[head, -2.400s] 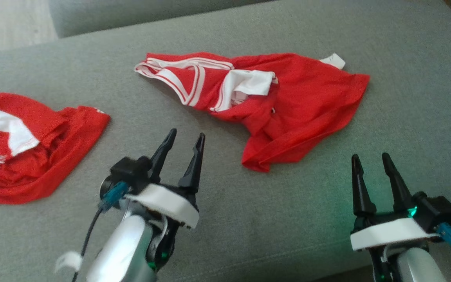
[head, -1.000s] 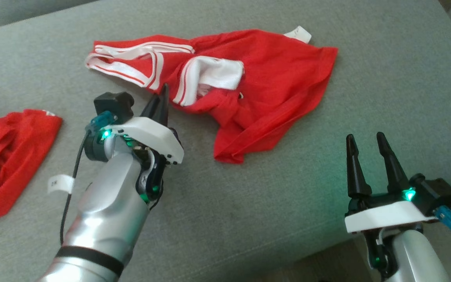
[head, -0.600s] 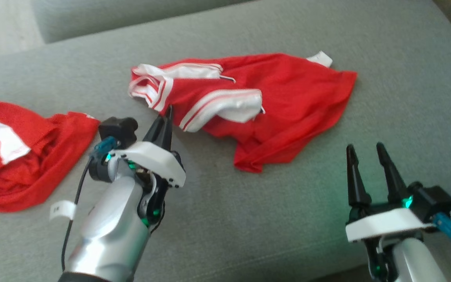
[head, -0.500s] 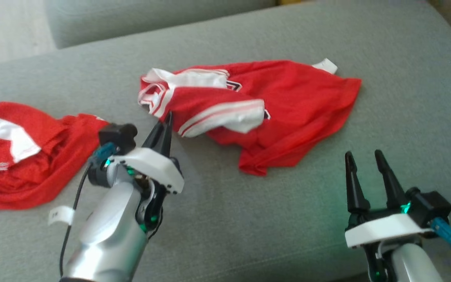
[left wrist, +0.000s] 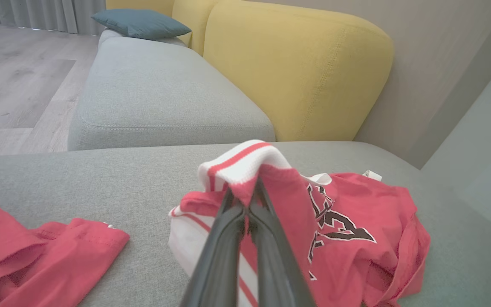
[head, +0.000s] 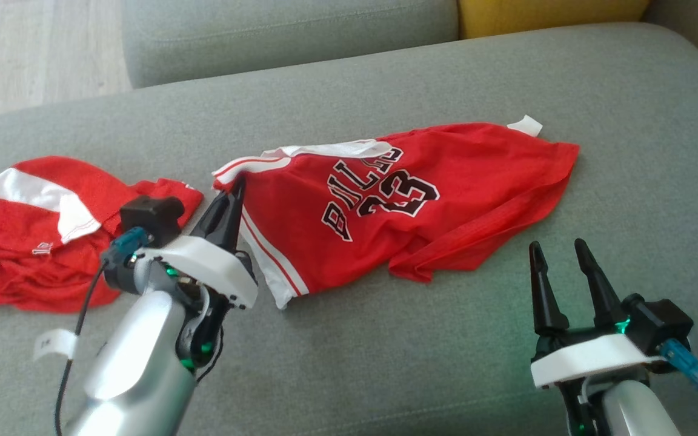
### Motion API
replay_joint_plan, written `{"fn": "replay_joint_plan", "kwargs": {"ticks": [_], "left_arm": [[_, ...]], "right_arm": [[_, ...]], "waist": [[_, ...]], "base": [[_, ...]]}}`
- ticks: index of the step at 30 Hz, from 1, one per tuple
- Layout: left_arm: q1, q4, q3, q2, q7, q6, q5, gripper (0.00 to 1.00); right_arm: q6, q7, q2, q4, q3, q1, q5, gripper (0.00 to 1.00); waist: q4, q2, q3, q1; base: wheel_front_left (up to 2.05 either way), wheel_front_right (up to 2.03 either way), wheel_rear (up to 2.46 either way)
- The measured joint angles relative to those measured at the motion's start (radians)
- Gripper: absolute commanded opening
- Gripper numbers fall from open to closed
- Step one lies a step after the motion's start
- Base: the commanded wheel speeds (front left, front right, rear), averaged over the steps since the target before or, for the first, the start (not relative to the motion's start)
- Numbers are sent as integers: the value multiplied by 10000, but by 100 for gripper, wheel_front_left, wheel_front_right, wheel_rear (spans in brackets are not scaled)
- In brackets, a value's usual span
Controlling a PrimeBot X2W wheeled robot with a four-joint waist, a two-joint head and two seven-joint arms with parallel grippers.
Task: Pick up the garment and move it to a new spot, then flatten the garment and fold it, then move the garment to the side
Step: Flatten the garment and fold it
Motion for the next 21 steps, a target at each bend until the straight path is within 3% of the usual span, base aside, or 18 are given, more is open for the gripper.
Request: {"fn": "replay_joint_plan", "kwargs": {"ticks": [8, 16, 21], "left_arm": [[-347, -663, -506, 825, 1379, 282, 642, 0], [-2330, 1118, -683, 1367, 2675, -311, 826, 0], [-2980, 2171, -851, 1687, 2748, -575, 980, 0]], "right_arm": [[0, 0, 2, -6, 288, -89, 6, 100], [0, 0, -2, -146, 761, -955, 130, 100], [0, -2, -2, -242, 920, -1127, 318, 100]], "waist": [[-308, 0, 469, 0], [-1077, 0, 1369, 0], [-1522, 0, 1811, 0]], "base": [[0, 0, 0], [0, 0, 0], [0, 0, 0]]}}
